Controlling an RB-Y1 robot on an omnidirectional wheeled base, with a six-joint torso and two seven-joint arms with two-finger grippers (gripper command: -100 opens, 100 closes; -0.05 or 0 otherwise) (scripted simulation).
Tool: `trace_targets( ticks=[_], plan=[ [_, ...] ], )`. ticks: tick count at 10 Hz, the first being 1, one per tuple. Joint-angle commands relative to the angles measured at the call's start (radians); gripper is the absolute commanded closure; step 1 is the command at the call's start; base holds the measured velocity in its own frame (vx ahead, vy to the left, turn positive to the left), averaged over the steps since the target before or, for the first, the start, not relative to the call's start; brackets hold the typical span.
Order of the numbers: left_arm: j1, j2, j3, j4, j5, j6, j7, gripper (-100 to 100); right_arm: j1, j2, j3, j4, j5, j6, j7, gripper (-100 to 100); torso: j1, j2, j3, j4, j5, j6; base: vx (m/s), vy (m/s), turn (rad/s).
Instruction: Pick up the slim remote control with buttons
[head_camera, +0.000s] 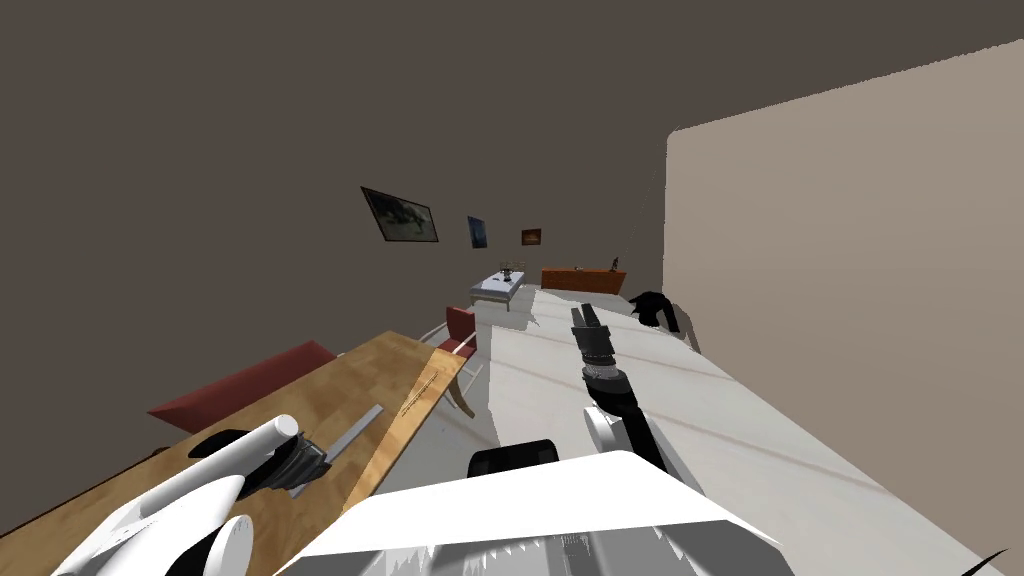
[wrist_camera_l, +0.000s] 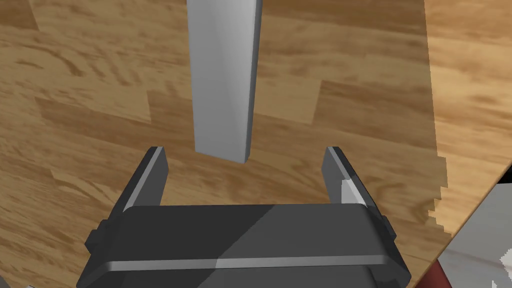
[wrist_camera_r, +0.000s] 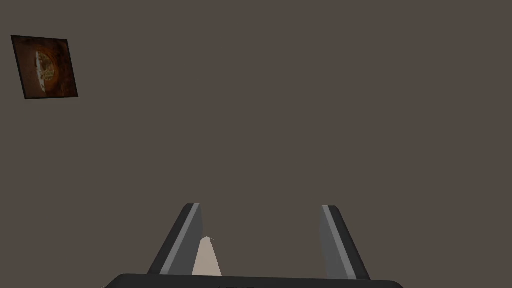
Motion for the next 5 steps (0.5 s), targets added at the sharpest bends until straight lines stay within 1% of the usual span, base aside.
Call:
trace_targets(
  ticks=[1, 2, 3, 4, 5],
  plan=[
    [-0.014, 0.009, 0.010, 0.050, -0.001, 0.034, 0.002, -100, 0.000, 0.000, 0.000, 0.000, 0.000, 0.000, 0.000, 0, 0.000, 0.000, 0.000, 0.000, 0.000, 0.000, 0.049, 0.132, -0.141],
    [-0.014, 0.009, 0.010, 0.052, -0.001, 0.034, 0.002, -100, 0.000, 0.000, 0.000, 0.000, 0.000, 0.000, 0.000, 0, -0.001, -0.001, 0.000, 0.000, 0.000, 0.001, 0.030, 0.097, -0.089],
    [-0.021, 0.011, 0.016, 0.082, -0.004, 0.062, 0.007, -100, 0.000, 0.000, 0.000, 0.000, 0.000, 0.000, 0.000, 0, -0.003, 0.000, 0.000, 0.000, -0.001, 0.000, 0.023, 0.101, -0.130],
    [-0.028, 0.012, 0.021, 0.109, -0.007, 0.087, 0.012, -100, 0.000, 0.000, 0.000, 0.000, 0.000, 0.000, 0.000, 0, -0.003, 0.000, 0.000, 0.000, -0.001, 0.001, 0.018, 0.162, -0.236],
    [-0.028, 0.012, 0.021, 0.109, -0.007, 0.087, 0.012, -100, 0.000, 0.000, 0.000, 0.000, 0.000, 0.000, 0.000, 0, 0.000, 0.001, 0.000, 0.000, 0.000, 0.001, 0.019, 0.135, -0.084]
  ],
)
